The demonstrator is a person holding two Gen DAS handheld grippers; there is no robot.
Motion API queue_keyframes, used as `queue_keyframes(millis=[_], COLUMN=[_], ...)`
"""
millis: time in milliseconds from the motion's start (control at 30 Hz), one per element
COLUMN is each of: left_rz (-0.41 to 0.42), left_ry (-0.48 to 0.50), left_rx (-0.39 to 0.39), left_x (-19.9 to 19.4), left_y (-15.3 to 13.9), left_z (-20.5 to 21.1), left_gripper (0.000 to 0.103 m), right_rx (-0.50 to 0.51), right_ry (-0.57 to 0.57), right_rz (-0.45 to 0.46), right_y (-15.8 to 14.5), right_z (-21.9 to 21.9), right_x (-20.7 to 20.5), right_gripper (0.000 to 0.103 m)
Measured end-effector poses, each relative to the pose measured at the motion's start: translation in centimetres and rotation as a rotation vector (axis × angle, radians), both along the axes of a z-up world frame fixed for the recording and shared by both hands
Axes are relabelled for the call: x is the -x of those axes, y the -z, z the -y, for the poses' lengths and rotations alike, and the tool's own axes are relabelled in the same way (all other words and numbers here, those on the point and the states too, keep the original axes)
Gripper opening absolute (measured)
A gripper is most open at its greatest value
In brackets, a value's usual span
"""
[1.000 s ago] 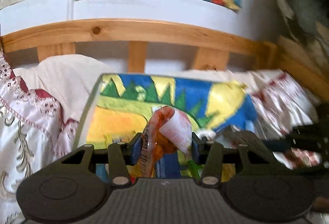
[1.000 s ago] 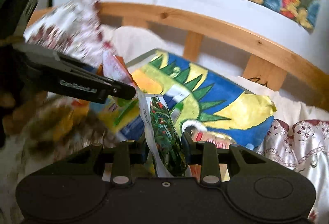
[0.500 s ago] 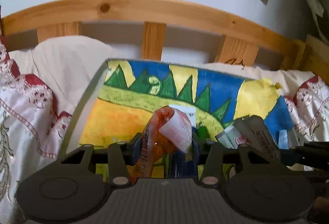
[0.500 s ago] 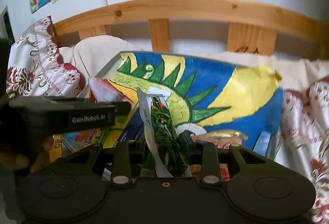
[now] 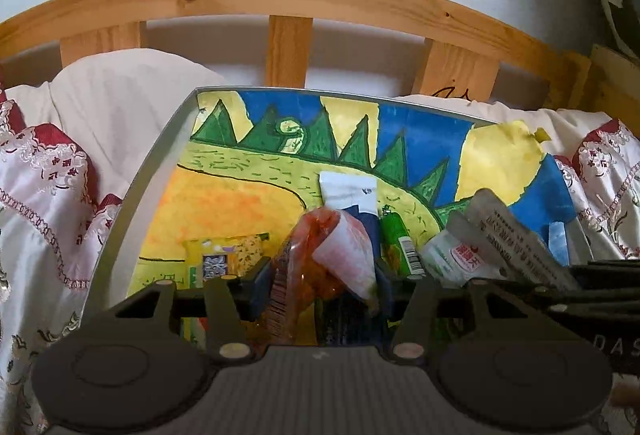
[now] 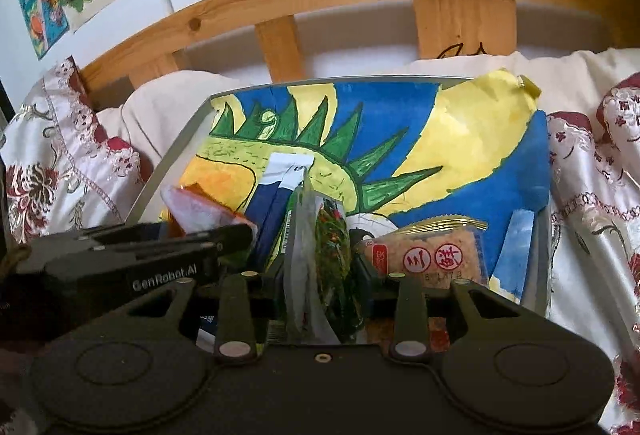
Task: Organize snacks
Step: 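Lower orange bag into tray, open left tool while right releases white bag there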
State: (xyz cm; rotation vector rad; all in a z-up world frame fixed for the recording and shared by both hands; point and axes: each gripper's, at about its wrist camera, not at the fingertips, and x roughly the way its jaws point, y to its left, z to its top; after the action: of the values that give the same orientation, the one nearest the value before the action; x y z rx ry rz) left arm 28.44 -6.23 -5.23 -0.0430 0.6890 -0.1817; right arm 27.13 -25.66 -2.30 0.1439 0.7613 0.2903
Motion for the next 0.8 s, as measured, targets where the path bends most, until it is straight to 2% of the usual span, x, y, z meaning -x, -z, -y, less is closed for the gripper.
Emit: queue_keyframes(millis=[133, 400, 533, 700, 800], left_rz=[-0.007, -0.018, -0.002, 0.02, 0.032], left_ry=[0.001, -0.018, -0.03, -0.044, -0.049], left_rx=[0.029, 0.08, 0.094, 0.109, 0.11], left_x=[0.1, 0.6, 0.9, 1.4, 1.9], left_y=[-0.1, -0.3, -0.9, -2.0, -2.7], left_z=[-0.1, -0.9, -1.2, -1.7, -1.9], left_gripper=[0.061, 0.067, 0.075, 0.079, 0.082], right_rx=[0.005, 0.065, 0.081, 0.094, 0.102], right_ry=[-0.005, -0.024, -0.01, -0.005, 0.0], right_rz=[0.006, 0.039, 0.047, 0.075, 0.088], right_y=[-0.1, -0.5, -0.8, -1.7, -2.4], right_z=[0.0, -0.1, 0.4, 0.8, 0.9], right_x=[0.3, 1.2, 1.6, 2.4, 2.9], right_gripper=[0.042, 0.059, 0.065, 0.082, 0.086])
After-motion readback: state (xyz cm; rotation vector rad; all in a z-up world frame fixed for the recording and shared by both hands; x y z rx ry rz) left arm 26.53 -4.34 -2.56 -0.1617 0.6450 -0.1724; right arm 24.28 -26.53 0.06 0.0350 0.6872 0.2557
